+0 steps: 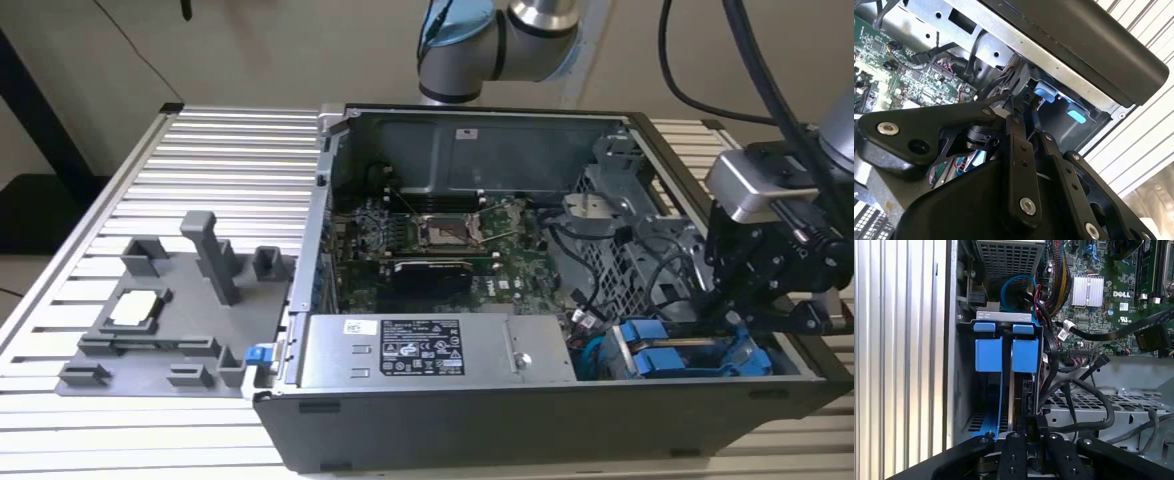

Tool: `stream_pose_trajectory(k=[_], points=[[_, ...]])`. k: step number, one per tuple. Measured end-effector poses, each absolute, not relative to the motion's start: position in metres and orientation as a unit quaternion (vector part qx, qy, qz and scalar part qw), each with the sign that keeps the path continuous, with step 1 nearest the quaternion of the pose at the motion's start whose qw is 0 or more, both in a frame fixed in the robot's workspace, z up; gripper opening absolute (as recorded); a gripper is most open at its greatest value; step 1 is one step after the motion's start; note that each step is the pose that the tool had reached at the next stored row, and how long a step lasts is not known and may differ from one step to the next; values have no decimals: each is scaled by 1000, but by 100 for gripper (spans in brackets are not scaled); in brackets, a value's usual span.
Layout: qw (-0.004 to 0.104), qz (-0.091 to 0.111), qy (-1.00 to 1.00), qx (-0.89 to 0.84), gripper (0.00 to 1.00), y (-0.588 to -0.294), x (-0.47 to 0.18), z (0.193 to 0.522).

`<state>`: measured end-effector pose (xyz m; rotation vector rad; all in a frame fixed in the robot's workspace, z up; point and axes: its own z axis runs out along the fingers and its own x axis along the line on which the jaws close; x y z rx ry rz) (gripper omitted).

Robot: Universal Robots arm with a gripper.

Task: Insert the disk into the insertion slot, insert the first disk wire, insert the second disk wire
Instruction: 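Insert the first disk wire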

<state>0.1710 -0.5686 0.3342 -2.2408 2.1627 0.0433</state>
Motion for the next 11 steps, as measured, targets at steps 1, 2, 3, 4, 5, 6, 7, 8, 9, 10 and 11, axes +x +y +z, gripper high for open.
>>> stream_pose_trajectory(k=[1,2,3,4,5,6,7,8,9,10,11], points=[[14,14,694,-719,19,-569,171,334],[14,14,694,-719,19,-569,171,334],[14,14,694,-719,19,-569,171,334],[14,14,694,-719,19,-569,171,333],[14,15,694,-719,20,-569,171,333],[14,15,694,-719,20,-569,171,333],[14,14,694,-719,20,-569,171,333],[14,14,694,-719,27,-569,171,335],[14,14,694,-719,27,-569,171,338],[14,14,694,-719,27,-569,171,343],[14,14,694,-719,27,-569,171,347]])
